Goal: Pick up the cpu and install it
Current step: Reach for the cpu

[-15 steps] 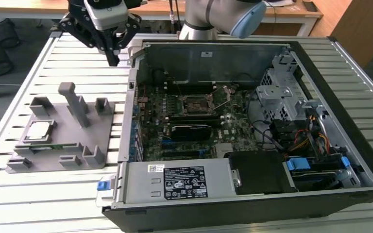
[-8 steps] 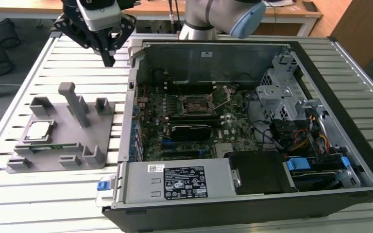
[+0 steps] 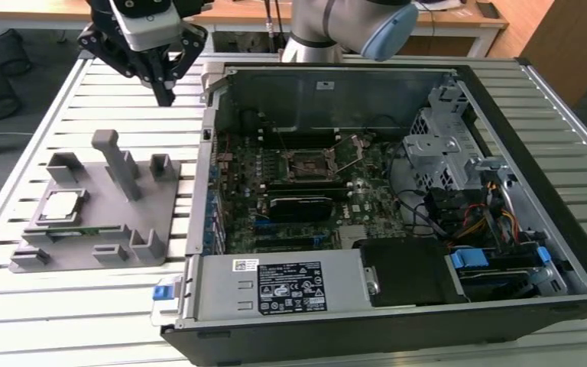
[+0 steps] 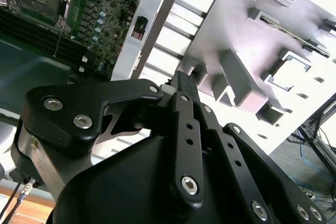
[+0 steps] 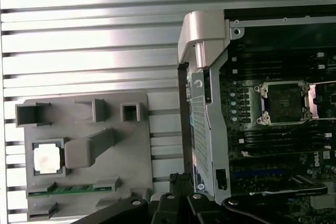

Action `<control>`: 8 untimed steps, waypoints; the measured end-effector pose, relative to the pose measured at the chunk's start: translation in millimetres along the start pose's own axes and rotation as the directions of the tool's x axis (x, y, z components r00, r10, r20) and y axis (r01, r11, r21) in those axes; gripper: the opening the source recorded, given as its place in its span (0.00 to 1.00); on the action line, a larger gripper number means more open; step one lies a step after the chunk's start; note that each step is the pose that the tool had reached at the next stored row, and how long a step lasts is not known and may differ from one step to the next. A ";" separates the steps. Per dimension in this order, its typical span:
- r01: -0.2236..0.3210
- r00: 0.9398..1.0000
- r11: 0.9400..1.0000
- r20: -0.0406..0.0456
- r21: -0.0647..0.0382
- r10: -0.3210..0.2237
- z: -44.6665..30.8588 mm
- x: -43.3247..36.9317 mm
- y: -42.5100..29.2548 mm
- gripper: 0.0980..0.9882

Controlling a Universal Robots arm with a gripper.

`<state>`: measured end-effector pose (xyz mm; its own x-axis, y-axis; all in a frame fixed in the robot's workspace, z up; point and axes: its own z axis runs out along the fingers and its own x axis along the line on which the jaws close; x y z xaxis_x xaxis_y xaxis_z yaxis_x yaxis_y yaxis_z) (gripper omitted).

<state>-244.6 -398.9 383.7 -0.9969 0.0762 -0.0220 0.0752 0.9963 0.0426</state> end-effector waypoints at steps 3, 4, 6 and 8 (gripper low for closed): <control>0.000 1.000 1.000 0.000 0.000 0.000 0.6 3.0 -0.3 0.01; 0.000 1.000 1.000 0.000 0.000 0.000 0.8 3.9 -0.3 0.01; 0.000 1.000 1.000 0.000 0.000 0.000 1.2 5.9 -0.5 0.01; 0.000 1.000 1.000 0.000 0.000 0.000 1.6 8.2 -0.7 0.01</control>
<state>-252.8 -398.9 381.9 -0.9969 0.0762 -0.0219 0.0752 0.9963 0.0427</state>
